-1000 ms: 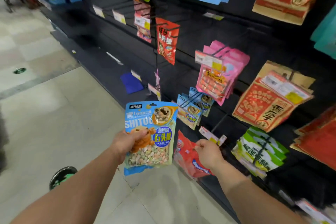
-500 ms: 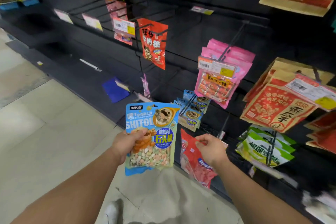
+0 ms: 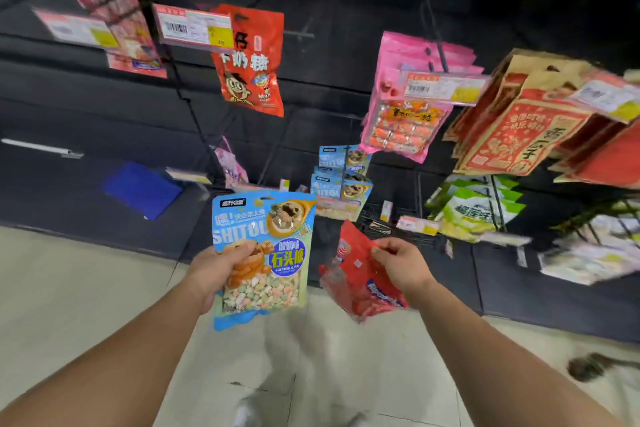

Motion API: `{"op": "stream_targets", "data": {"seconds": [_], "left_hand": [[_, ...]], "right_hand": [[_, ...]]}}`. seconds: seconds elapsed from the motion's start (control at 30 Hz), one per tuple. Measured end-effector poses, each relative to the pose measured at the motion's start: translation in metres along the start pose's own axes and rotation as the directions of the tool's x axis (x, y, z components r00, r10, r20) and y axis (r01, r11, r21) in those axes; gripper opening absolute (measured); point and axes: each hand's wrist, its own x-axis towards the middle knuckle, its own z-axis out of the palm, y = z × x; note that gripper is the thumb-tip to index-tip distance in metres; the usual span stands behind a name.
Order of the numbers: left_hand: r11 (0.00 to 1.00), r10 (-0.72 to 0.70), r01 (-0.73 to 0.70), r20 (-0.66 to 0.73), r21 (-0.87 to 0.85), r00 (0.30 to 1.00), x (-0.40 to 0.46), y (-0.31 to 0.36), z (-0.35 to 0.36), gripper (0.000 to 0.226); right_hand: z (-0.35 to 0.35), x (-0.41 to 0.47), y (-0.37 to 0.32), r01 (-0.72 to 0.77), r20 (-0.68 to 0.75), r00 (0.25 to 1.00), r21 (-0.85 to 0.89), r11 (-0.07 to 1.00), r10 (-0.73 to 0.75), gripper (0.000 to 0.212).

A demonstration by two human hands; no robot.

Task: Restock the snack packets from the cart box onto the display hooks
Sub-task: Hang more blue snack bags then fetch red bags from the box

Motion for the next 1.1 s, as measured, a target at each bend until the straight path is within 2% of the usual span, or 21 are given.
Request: {"op": "stream_targets", "data": {"seconds": [0.3,0.4,0.57,0.67,0.83,0.93,1.0,1.1], "left_hand": [[1.0,-0.027,0.026,0.046,0.012,0.999,0.037,-0.021,0.024,0.031],[1.0,-0.014,0.012,0.076,0.027,0.997,0.061,-0.028,0.036,0.028],[0.999,0.013,-0.018,0.12,0.045,0.993,0.102,-0.05,0.055,0.026],[0.998,0.006,-0.014,0.137,0.057,0.991,0.122,-0.065,0.065,0.029],[0.997,0.006,-0.02,0.175,0.077,0.985,0.152,-0.083,0.085,0.032],[0.993,0.031,-0.053,0.206,0.103,0.978,0.17,-0.089,0.1,0.029],[0.992,0.043,-0.069,0.245,0.102,0.968,0.184,-0.092,0.11,0.037],[0.991,0.069,-0.097,0.277,0.088,0.958,0.208,-0.1,0.122,0.045]], "right_hand": [[0.022,0.019,0.028,0.025,0.068,0.998,-0.096,0.995,-0.018,0.009],[0.027,0.034,0.042,0.002,0.119,0.993,-0.075,0.997,0.007,0.003],[0.038,0.062,0.067,0.006,0.174,0.985,-0.052,0.999,0.003,0.01],[0.044,0.077,0.083,0.015,0.16,0.987,-0.046,0.999,-0.008,0.01],[0.051,0.099,0.104,0.036,0.097,0.995,-0.098,0.995,-0.026,0.02],[0.052,0.117,0.115,0.067,0.055,0.997,-0.236,0.97,-0.055,0.03],[0.053,0.128,0.121,0.078,0.043,0.997,-0.295,0.952,-0.069,0.041],[0.054,0.149,0.133,0.091,0.018,0.996,-0.276,0.957,-0.089,0.045]]}}
